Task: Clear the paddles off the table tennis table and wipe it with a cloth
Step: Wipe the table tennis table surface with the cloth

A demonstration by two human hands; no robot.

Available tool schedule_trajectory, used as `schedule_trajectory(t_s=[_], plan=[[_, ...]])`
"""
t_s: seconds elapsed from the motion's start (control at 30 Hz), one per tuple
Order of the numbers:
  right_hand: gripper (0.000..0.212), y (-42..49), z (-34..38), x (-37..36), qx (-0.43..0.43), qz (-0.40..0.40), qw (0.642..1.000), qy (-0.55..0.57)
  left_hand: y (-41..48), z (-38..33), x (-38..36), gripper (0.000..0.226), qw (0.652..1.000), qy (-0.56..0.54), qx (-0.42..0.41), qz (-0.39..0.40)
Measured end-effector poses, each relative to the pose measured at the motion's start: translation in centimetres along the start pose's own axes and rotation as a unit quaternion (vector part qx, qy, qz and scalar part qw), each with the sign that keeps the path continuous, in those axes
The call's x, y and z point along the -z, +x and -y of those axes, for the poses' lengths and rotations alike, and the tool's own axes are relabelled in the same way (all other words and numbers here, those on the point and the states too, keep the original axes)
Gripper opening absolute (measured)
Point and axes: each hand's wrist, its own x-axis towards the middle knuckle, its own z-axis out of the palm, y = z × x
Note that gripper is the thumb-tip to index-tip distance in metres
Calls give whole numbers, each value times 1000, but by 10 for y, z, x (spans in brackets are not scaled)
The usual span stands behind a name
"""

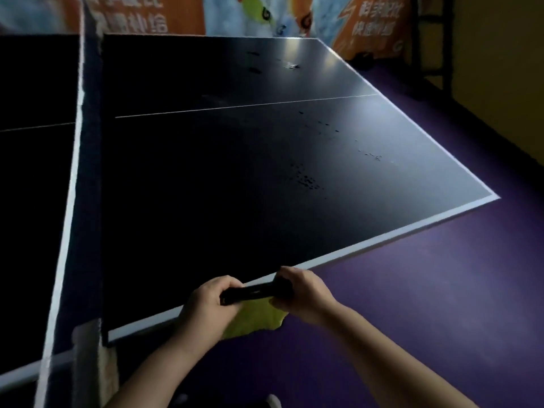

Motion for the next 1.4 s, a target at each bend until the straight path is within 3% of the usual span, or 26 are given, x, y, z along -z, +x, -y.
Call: schedule_trajectory(t_s=[0.17,0.43,0.5,0.57,0.63,0.73,0.87,0.93,1.07,1.17,1.3,1.4], plan=[[44,64,39,6,50,1,998,40,1,28,22,23,987,10,91,-129],[85,165,139,-18,146,70,986,41,25,76,78,35,944,68,193,-257],[82,181,153,-34,170,58,984,1,29,88,94,39,929,155,210,-264],[65,189,156,-52,214,50,973,-66,28,97,113,40,911,210,202,-293],[51,190,154,-74,277,98,943,-153,25,109,130,36,899,241,176,-319],[49,191,146,-107,339,188,890,-241,16,129,149,35,886,290,167,-321],[53,209,143,-142,475,174,794,-336,5,142,160,38,877,343,175,-289],[59,218,137,-156,483,161,781,-363,-2,148,161,39,873,368,175,-269],[62,212,132,-171,494,147,787,-341,-11,152,162,37,860,394,198,-257],[59,196,138,-180,494,186,785,-324,-13,149,160,39,846,408,224,-262],[59,183,147,-196,564,240,711,-345,-8,144,155,45,834,408,264,-262],[57,203,156,-190,598,262,680,-334,0,143,148,44,833,397,288,-255]])
